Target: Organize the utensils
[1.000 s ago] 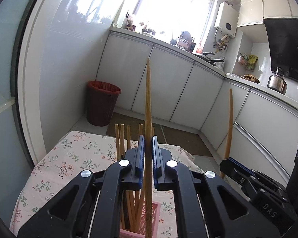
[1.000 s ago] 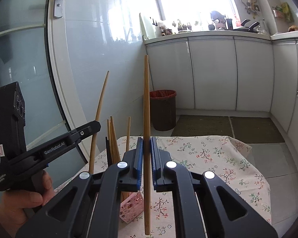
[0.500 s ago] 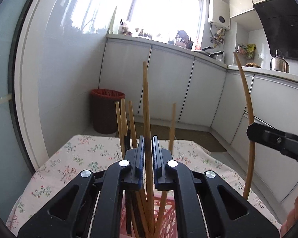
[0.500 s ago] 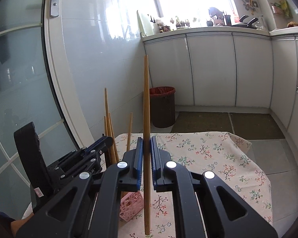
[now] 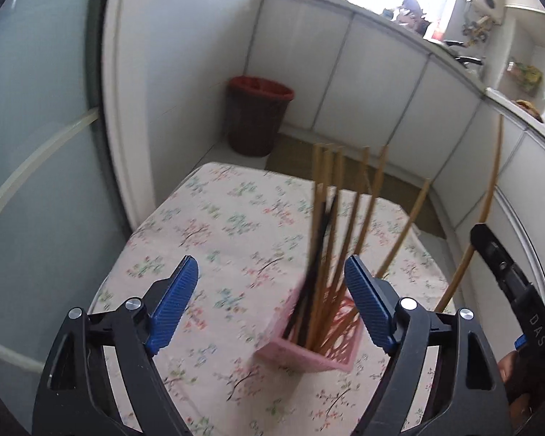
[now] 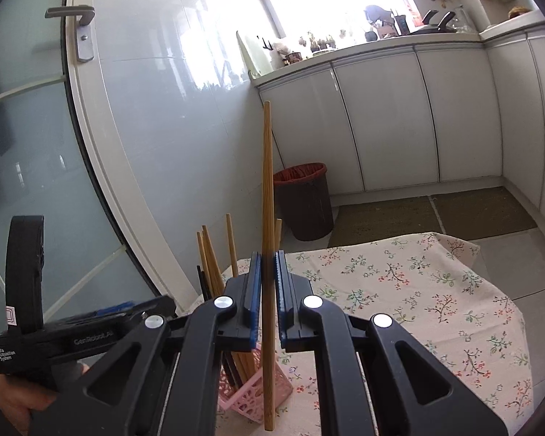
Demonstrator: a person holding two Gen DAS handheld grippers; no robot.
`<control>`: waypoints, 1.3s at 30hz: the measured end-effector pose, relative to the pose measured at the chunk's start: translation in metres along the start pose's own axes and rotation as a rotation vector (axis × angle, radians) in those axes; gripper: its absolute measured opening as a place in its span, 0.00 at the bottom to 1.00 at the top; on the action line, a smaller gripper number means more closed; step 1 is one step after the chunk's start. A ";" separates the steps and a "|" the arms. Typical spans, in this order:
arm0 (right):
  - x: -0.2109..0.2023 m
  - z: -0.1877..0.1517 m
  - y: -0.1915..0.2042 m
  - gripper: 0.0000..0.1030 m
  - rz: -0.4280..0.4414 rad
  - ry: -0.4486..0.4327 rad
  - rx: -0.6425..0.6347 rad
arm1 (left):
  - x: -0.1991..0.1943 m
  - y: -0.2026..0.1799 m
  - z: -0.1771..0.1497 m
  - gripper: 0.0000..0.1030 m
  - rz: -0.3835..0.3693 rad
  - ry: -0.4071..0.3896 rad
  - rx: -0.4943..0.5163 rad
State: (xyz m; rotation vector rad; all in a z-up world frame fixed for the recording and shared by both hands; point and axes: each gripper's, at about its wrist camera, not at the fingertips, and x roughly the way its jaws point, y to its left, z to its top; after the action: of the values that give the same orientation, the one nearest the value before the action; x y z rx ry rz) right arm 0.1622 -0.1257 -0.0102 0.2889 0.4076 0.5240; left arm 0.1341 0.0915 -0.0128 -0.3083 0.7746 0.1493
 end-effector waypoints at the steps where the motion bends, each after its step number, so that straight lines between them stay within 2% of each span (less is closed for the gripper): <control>1: 0.002 -0.001 0.001 0.07 0.006 -0.020 0.010 | 0.000 0.008 0.000 0.79 0.004 0.032 -0.024; 4: 0.009 -0.002 0.009 0.07 0.001 -0.075 0.002 | 0.010 0.030 0.002 0.80 0.025 0.099 -0.096; 7: 0.022 -0.010 0.017 0.07 -0.025 -0.106 -0.015 | 0.016 0.037 0.001 0.80 0.035 0.131 -0.103; 16: 0.037 -0.019 0.038 0.07 -0.031 -0.125 -0.042 | 0.021 0.047 0.003 0.81 -0.030 0.154 -0.132; 19: 0.034 -0.018 0.038 0.07 -0.023 -0.143 -0.027 | 0.022 0.050 0.003 0.81 -0.042 0.155 -0.156; 28: 0.044 -0.036 0.041 0.07 -0.073 -0.176 -0.059 | 0.024 0.050 0.001 0.81 -0.051 0.160 -0.167; 31: 0.049 -0.042 0.044 0.08 -0.073 -0.148 -0.097 | 0.023 0.053 0.003 0.81 -0.047 0.152 -0.176; 33: 0.053 -0.043 0.043 0.09 -0.072 -0.097 -0.109 | 0.022 0.055 0.004 0.81 -0.048 0.147 -0.181; 36: 0.051 -0.043 0.036 0.09 -0.064 -0.065 -0.082 | 0.021 0.055 0.005 0.81 -0.056 0.148 -0.183; 39: 0.047 -0.039 0.033 0.09 -0.058 0.004 -0.077 | 0.020 0.053 0.006 0.81 -0.061 0.144 -0.171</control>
State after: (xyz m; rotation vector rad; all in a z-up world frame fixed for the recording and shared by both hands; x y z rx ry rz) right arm 0.1682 -0.0670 -0.0467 0.2016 0.3978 0.4826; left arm 0.1387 0.1438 -0.0344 -0.5084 0.8954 0.1367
